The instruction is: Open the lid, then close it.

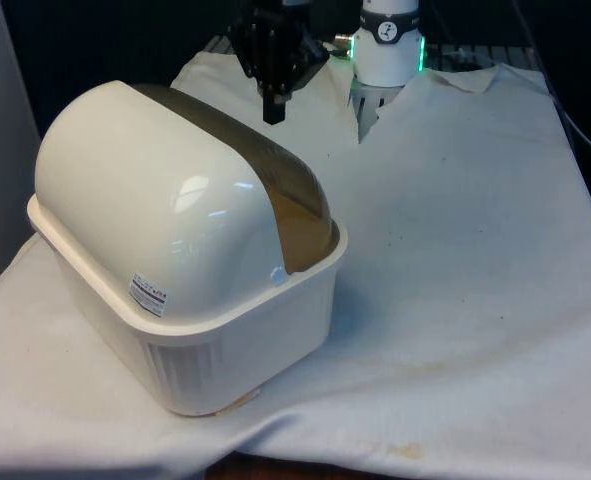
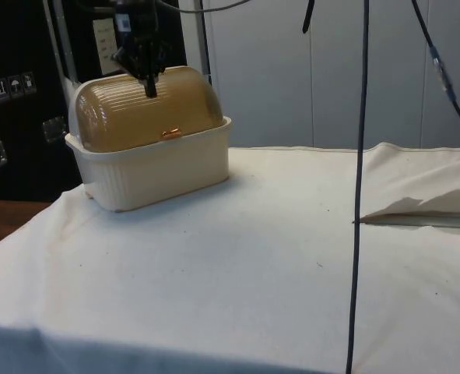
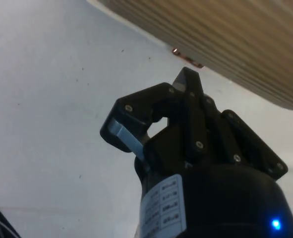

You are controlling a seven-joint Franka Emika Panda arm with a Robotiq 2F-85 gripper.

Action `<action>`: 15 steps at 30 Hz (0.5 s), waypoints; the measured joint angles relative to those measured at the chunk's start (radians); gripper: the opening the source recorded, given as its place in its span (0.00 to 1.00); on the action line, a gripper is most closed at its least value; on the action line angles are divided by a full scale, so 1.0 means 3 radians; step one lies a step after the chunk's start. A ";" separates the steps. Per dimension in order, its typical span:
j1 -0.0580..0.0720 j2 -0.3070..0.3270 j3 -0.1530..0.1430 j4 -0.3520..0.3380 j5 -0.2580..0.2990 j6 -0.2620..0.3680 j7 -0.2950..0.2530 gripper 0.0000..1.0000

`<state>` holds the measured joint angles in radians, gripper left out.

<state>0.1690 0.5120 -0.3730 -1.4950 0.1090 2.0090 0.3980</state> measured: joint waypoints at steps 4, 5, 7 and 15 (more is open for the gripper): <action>0.0010 -0.0013 0.0027 -0.0003 0.0000 -0.0060 0.0010 0.00; 0.0017 -0.0017 0.0037 -0.0003 0.0000 -0.0080 0.0013 0.00; 0.0033 -0.0043 0.0063 -0.0027 -0.0003 -0.0117 0.0027 0.00; 0.0087 -0.0160 0.0140 -0.0177 -0.0067 -0.0117 0.0107 0.00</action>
<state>0.1950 0.4640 -0.3310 -1.5480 0.0890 1.9740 0.4300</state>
